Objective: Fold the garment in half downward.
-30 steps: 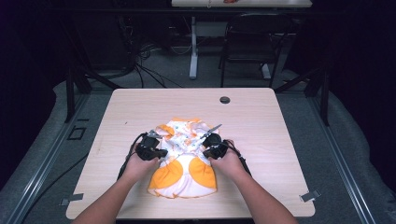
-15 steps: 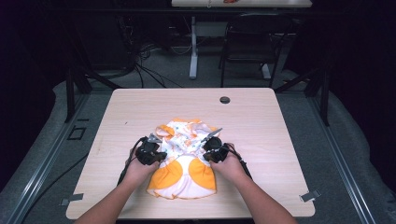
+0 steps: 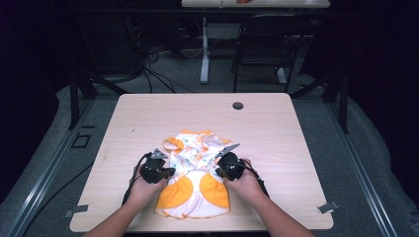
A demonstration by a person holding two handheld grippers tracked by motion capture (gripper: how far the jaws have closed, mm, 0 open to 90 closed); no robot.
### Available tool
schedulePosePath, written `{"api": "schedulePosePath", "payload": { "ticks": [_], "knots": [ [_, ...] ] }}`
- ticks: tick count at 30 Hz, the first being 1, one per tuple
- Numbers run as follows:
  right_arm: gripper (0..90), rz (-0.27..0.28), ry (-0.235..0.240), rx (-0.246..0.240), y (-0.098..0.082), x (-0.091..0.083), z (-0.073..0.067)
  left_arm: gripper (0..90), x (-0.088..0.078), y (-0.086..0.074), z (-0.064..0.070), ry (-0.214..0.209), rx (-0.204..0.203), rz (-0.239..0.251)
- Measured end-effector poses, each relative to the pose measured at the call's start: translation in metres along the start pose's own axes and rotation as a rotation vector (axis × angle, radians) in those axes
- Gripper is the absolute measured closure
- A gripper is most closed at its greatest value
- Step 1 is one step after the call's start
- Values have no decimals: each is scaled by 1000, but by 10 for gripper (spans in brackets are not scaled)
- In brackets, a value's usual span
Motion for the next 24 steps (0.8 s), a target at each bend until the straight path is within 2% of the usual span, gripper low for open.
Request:
{"api": "schedulePosePath", "payload": {
  "ticks": [8,14,24],
  "knots": [
    [899,15,-1,-20,-11,-3,-7,899,-3,-11,8,-7,-5,14],
    [898,20,12,-12,-16,-4,-9,899,-4,-15,12,-10,-12,26],
    [898,15,23,-16,-19,-6,-13,900,-7,-21,16,-24,8,15]
  ]
}}
Point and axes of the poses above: each handheld gripper's, and its own axes: x roughly forward along the jaws, y roughly out of its top, z roughly to its right, the point moved 3 cm from there along x, roughly forward along the jaws, and after that the axes turned 13 degrees about -z, right-handed, at the moved point
